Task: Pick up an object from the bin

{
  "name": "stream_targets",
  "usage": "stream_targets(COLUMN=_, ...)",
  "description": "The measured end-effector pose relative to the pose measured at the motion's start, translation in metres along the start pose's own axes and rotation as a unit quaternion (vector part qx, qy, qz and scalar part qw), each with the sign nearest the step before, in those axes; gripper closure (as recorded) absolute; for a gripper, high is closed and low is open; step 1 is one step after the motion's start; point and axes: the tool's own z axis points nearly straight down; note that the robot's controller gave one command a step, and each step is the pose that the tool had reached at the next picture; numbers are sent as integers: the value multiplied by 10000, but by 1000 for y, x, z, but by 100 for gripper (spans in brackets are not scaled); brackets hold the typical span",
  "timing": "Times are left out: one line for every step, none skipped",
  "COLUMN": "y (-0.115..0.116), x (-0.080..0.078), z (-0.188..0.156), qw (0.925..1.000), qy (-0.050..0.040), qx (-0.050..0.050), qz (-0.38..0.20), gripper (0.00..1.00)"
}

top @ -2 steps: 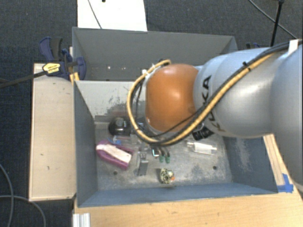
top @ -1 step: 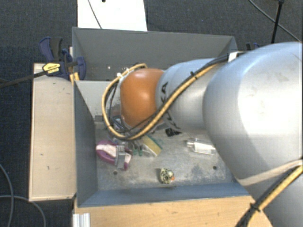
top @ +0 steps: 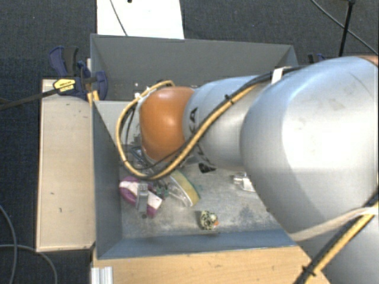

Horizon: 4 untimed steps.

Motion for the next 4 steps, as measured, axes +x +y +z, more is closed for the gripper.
stream_targets(y=-79, x=22, z=-1, qw=9997, qy=6, qx=-23, qz=-251, gripper=0)
stream_targets(y=-27, x=34, z=0, qw=9969, qy=-8, qx=-8, qz=-782, gripper=0)
stream_targets(y=-18, x=57, z=-7, qw=9974, qy=30, qx=3, qz=-723, gripper=0)
stream_targets(y=-34, x=65, z=2, qw=9997, qy=33, qx=11, qz=-225, gripper=0)
